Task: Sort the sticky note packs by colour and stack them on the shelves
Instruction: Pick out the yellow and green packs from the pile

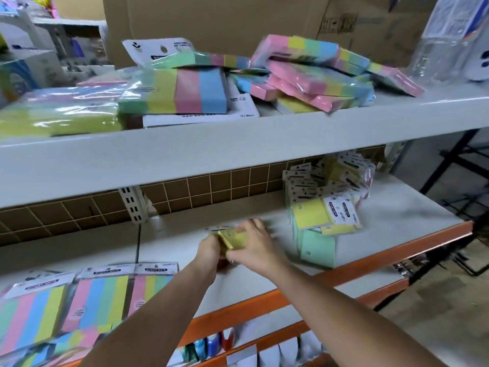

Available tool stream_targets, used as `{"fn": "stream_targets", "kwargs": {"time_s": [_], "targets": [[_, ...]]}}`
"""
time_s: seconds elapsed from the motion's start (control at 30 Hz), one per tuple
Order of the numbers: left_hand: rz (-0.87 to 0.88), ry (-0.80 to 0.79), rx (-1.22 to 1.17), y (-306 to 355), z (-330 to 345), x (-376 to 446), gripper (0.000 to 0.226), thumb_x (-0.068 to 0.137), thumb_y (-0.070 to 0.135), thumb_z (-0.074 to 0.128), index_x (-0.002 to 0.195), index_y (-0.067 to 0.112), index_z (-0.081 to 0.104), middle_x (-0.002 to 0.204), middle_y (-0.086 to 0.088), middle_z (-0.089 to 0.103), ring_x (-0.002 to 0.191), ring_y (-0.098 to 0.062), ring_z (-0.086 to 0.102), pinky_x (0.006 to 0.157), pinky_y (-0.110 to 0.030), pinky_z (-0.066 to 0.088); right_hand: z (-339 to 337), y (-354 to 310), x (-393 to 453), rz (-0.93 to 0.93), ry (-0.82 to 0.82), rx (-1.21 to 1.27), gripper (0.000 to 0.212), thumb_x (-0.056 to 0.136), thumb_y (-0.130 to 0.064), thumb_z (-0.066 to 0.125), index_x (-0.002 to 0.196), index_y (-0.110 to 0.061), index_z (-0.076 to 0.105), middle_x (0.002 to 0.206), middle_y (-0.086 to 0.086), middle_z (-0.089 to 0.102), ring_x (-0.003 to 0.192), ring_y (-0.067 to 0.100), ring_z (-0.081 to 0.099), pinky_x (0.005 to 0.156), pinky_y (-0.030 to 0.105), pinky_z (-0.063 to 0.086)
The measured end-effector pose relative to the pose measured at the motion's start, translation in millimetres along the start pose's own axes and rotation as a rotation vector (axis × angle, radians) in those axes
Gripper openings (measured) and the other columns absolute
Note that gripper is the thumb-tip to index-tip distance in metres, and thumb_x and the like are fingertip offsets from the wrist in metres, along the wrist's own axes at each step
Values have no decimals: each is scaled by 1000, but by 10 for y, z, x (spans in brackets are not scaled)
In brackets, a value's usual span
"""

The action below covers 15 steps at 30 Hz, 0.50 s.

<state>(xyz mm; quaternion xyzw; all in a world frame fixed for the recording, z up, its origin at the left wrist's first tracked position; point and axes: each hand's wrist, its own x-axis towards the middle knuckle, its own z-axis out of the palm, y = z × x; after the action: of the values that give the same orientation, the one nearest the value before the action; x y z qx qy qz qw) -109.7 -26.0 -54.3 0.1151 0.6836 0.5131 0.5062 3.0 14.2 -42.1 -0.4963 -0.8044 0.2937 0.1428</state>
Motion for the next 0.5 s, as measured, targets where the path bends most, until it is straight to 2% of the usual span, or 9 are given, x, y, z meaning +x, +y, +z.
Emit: {"fn": "stream_targets", "kwargs": {"time_s": [0.13, 0.27, 0.5], "targets": [[-65, -114, -97, 71, -2, -110, 41, 99, 43, 32, 88, 12, 56, 66, -10, 55, 55, -24, 52, 34, -17, 40, 66, -82, -30, -17, -1, 8, 53, 66, -35, 74, 113, -23, 53, 121, -2, 41, 112, 21, 45, 90, 32, 42], [39, -115, 18, 37, -65, -106, 25, 91, 25, 53, 107, 8, 62, 75, -8, 61, 61, -21, 59, 39, -19, 43, 124, -80, -90, -72, 12, 0, 51, 68, -36, 71, 114, -23, 53, 117, -2, 47, 112, 19, 46, 90, 31, 40], [30, -65, -57, 5, -145, -156, 36, 90, 16, 50, 122, 2, 53, 98, -23, 64, 68, -28, 61, 42, -23, 48, 136, -145, -124, -70, 74, 21, 36, 78, -38, 62, 111, -23, 58, 117, -3, 56, 115, 18, 47, 92, 31, 40]]}}
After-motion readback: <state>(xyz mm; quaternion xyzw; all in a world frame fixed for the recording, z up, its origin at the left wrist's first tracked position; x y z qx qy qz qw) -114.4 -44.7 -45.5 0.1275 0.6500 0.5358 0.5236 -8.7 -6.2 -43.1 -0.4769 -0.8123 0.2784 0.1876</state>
